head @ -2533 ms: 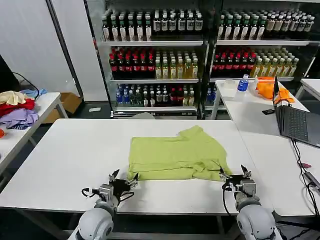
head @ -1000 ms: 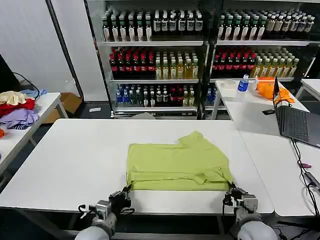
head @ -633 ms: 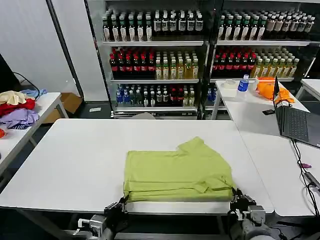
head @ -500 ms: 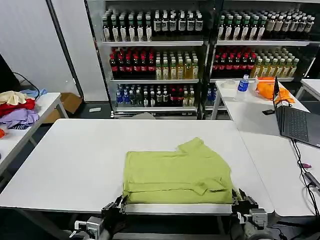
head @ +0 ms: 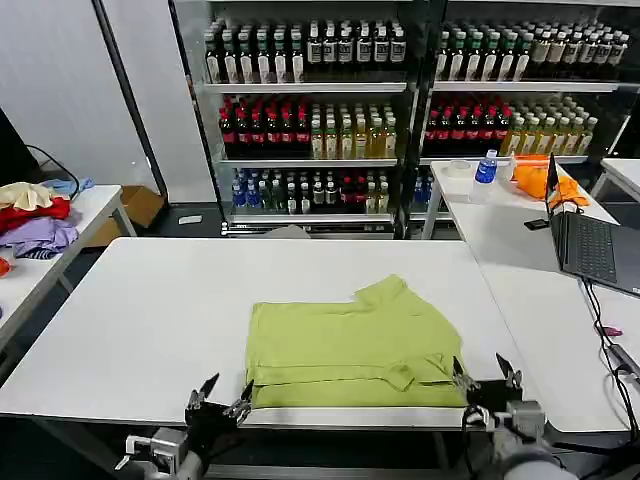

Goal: Fold and organize the clothes.

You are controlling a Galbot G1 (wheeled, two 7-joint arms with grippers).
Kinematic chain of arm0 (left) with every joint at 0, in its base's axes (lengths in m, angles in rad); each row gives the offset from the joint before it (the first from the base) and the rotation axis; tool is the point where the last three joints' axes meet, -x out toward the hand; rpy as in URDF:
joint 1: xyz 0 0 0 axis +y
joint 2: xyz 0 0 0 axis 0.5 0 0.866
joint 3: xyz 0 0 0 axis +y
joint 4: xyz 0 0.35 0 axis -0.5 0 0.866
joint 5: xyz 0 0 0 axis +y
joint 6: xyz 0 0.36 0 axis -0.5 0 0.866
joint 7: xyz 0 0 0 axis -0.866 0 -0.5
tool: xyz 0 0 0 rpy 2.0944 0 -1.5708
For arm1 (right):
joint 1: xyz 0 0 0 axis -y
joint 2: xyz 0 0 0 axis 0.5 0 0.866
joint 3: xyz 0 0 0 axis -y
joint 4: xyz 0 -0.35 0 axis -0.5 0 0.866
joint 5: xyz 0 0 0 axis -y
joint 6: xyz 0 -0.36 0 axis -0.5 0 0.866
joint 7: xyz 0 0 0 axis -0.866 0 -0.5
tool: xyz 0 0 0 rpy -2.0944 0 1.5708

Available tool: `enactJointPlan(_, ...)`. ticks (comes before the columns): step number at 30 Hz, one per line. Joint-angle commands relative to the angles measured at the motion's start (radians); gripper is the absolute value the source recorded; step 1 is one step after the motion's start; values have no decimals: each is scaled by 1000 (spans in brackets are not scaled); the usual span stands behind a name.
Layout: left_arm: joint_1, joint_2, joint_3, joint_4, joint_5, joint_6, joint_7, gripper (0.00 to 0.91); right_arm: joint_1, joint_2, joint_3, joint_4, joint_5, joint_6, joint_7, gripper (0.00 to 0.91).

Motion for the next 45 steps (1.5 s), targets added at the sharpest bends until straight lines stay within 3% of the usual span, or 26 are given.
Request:
enactJointPlan(1,-384,41,103,280,-124,26,-15,907,439,-2,-181,-325,75,-3,45,907)
enactJointPlan(12,-665,23,233,569,-157,28,-30,907,681,94,-291,-659,82,-2,58,907)
enactJointPlan(21,-785,-13,293,691,-150,27,-16,907,830,174,-322,-890,103,-1,50,907)
enactJointPlan(29,-831,-57,314,761,-131,28,-6,907,868,233,-316,-1008,112,4,47,907)
enactJointPlan(30,-832,-57,317,766,-132,27,-4,504,872,238,-317,-1034,104,-2,49,907)
enactJointPlan(31,-832,-57,318,769,-136,28,-3,262,873,241,-318,-1043,101,-2,50,907)
enactJointPlan(33,-834,-58,321,783,-152,26,-1,20,876,246,-321,-1065,96,-2,51,907)
enactJointPlan(35,-835,-58,327,795,-148,11,4,20,875,252,-322,-1081,94,-3,57,907)
enactJointPlan(36,-834,-57,332,801,-147,3,9,20,871,254,-324,-1083,93,-3,62,836)
enactJointPlan(37,-833,-56,333,802,-148,2,9,20,869,255,-325,-1082,93,-3,65,343)
enactJointPlan(39,-829,-56,335,802,-162,3,11,20,861,258,-329,-1081,97,-3,67,0)
enactJointPlan(45,-816,-53,337,792,-194,6,19,20,834,255,-335,-1055,114,-3,67,0)
